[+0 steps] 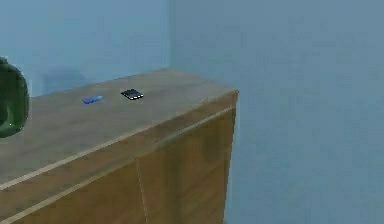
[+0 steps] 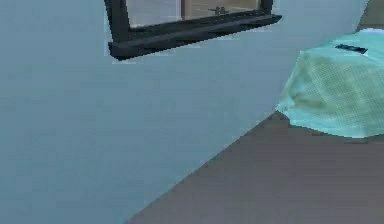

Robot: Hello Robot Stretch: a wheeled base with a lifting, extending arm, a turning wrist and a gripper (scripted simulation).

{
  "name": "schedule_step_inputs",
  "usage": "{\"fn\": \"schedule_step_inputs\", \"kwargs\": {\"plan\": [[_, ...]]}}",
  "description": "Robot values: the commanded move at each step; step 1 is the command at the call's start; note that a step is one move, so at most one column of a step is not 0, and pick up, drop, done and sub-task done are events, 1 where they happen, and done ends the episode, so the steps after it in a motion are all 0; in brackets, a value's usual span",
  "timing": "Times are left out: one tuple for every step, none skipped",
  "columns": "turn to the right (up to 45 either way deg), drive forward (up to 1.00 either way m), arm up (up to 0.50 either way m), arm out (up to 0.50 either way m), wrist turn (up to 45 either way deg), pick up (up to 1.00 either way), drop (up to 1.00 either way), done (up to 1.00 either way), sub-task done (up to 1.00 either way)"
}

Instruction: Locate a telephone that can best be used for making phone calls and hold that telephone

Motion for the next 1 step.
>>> {"fn": "schedule_step_inputs", "kwargs": {"plan": [[-45.0,0.00,0.00,0.00,0.0,0.00,0.00,0.00,0.00]]}}
